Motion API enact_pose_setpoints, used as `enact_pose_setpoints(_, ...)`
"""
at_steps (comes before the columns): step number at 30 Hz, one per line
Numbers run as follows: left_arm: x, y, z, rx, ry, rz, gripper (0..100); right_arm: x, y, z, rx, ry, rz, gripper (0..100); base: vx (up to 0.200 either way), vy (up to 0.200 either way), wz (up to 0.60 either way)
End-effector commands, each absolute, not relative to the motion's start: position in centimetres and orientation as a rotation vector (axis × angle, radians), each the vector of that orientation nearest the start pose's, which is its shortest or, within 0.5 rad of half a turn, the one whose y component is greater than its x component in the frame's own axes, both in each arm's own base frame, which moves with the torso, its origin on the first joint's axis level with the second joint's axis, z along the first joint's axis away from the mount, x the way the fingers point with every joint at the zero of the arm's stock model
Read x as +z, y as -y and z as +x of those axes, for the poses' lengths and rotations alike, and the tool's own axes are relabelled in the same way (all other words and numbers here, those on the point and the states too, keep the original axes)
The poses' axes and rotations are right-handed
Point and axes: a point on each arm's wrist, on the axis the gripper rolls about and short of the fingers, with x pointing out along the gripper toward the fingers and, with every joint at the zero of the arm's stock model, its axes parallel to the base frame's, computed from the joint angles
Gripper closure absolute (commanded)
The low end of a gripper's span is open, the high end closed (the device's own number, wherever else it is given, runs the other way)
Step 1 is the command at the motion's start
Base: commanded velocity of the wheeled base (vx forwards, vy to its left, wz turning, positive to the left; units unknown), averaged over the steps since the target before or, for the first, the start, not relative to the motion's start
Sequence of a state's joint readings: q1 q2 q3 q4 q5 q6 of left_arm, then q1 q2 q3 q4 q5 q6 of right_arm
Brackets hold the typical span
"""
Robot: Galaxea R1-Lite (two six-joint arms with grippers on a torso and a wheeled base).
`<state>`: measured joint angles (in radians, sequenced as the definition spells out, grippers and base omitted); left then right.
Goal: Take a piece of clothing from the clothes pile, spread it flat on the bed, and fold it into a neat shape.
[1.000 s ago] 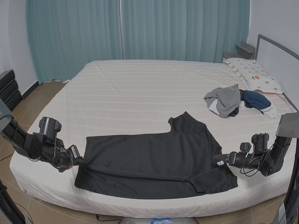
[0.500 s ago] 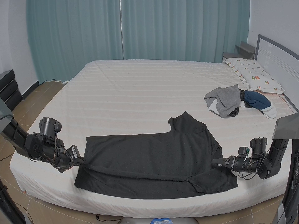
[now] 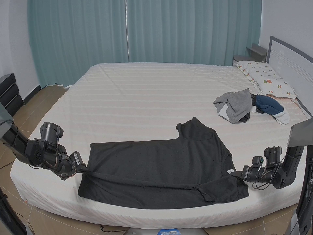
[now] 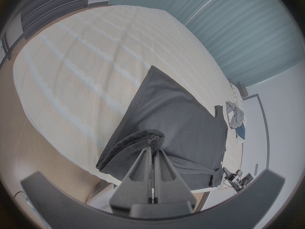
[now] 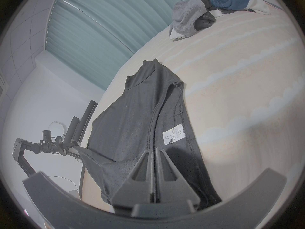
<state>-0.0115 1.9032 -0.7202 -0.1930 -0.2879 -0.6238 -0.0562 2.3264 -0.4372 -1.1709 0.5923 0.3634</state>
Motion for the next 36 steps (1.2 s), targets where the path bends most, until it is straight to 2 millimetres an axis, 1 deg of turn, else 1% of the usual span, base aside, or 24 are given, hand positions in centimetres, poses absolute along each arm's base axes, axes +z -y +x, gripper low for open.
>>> enact_pose_setpoints(1, 6.5, 0.9, 29.0, 0.044, -1.044, -0.706, 100, -3.5, 0.5, 29.6, 0.384, -0.777, 0.575, 100, 0.000, 0.000, 0.00)
enact_pose_setpoints(6, 6.5, 0.9, 28.5, 0.047, -1.058, -0.706, 100, -2.3, 0.5, 29.3, 0.390, -0.755, 0.582, 100, 0.000, 0.000, 0.00)
enact_pose_setpoints(7, 6.6, 0.9, 28.0, 0.054, -1.074, -0.706, 100, -1.7, 0.5, 28.9, 0.392, -0.745, 0.579, 100, 0.000, 0.000, 0.00)
enact_pose_setpoints(8, 6.6, 0.9, 27.9, 0.055, -1.077, -0.706, 100, -1.6, 0.5, 28.8, 0.392, -0.745, 0.579, 100, 0.000, 0.000, 0.00)
enact_pose_setpoints(9, 6.9, 0.9, 27.6, 0.059, -1.085, -0.708, 100, -1.0, 0.4, 28.3, 0.395, -0.738, 0.578, 100, 0.000, 0.000, 0.00)
enact_pose_setpoints(15, 8.1, 0.9, 26.4, 0.055, -1.080, -0.710, 100, 1.3, 0.4, 26.7, 0.403, -0.696, 0.568, 100, 0.000, 0.000, 0.00)
enact_pose_setpoints(16, 8.1, 0.9, 26.4, 0.055, -1.080, -0.710, 100, 1.3, 0.4, 26.7, 0.403, -0.696, 0.568, 100, 0.000, 0.000, 0.00)
enact_pose_setpoints(18, 8.5, 0.9, 25.8, 0.051, -1.072, -0.712, 100, 2.3, 0.6, 25.7, 0.410, -0.679, 0.568, 100, 0.000, 0.000, 0.00)
enact_pose_setpoints(19, 8.5, 0.9, 25.7, 0.051, -1.072, -0.711, 100, 2.4, 0.5, 25.4, 0.413, -0.679, 0.569, 100, 0.000, 0.000, 0.00)
enact_pose_setpoints(21, 8.6, 0.9, 25.2, 0.051, -1.072, -0.711, 100, 2.9, 0.4, 24.3, 0.422, -0.681, 0.571, 100, 0.000, 0.000, 0.00)
enact_pose_setpoints(27, 8.5, 0.8, 24.1, 0.056, -1.079, -0.711, 100, 3.9, 0.3, 22.3, 0.424, -0.674, 0.569, 100, 0.000, 0.000, 0.00)
enact_pose_setpoints(30, 8.6, 0.8, 23.5, 0.054, -1.081, -0.711, 100, 4.3, 0.3, 21.6, 0.425, -0.670, 0.568, 100, 0.000, 0.000, 0.00)
enact_pose_setpoints(36, 8.8, 0.7, 22.7, 0.056, -1.077, -0.712, 100, 4.6, 0.2, 21.0, 0.427, -0.662, 0.565, 100, 0.000, 0.000, 0.00)
